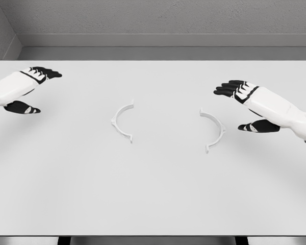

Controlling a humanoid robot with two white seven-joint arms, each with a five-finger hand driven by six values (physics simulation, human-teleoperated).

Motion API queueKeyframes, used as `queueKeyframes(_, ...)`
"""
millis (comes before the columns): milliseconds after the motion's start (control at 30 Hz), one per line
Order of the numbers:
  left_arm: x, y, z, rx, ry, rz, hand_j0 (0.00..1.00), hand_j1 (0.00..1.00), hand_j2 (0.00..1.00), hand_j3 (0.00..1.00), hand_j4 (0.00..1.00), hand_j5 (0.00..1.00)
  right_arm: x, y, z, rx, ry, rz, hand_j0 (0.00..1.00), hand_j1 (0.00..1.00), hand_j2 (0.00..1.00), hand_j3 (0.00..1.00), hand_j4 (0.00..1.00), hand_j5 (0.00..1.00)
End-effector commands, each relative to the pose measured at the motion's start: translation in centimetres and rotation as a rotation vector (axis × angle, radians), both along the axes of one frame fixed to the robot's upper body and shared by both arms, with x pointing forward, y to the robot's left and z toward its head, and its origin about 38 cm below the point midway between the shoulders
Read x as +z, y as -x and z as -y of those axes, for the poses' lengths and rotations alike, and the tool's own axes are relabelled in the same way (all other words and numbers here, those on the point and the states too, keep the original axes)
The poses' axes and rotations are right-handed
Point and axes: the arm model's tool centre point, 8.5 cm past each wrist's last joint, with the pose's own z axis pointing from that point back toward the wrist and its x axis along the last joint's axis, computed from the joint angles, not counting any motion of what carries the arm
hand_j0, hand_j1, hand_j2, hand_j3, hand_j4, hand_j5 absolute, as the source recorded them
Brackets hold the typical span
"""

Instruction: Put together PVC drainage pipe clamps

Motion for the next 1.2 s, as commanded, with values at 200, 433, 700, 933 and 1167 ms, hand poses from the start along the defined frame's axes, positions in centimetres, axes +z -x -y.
queueKeyframes(200,0.4,-0.1,0.6,-0.019,-0.002,0.009,1.0,1.0,1.0,1.0,1.0,1.0,0.1,0.0,-0.4,0.005,-0.035,-0.003,1.0,1.0,1.0,1.0,1.0,1.0)
queueKeyframes(433,-1.5,-1.6,5.6,-0.102,-0.087,0.0,1.0,1.0,1.0,1.0,1.0,1.0,-3.2,-2.1,-2.2,-0.047,-0.08,-0.021,1.0,1.0,1.0,1.0,1.0,1.0)
queueKeyframes(700,-2.7,-2.5,9.9,-0.179,-0.131,-0.02,1.0,1.0,1.0,1.0,1.0,1.0,-1.8,-1.3,-2.2,-0.051,0.03,0.076,1.0,1.0,1.0,1.0,1.0,1.0)
queueKeyframes(933,-3.1,-2.7,11.1,-0.197,-0.142,-0.015,1.0,1.0,1.0,1.0,1.0,1.0,-2.4,-0.6,-2.7,-0.036,0.155,0.113,1.0,1.0,1.0,1.0,1.0,1.0)
queueKeyframes(1167,-3.2,-3.1,12.8,-0.22,-0.136,-0.025,1.0,1.0,1.0,1.0,1.0,1.0,-3.8,0.3,-1.6,-0.035,0.213,0.065,1.0,1.0,1.0,1.0,1.0,1.0)
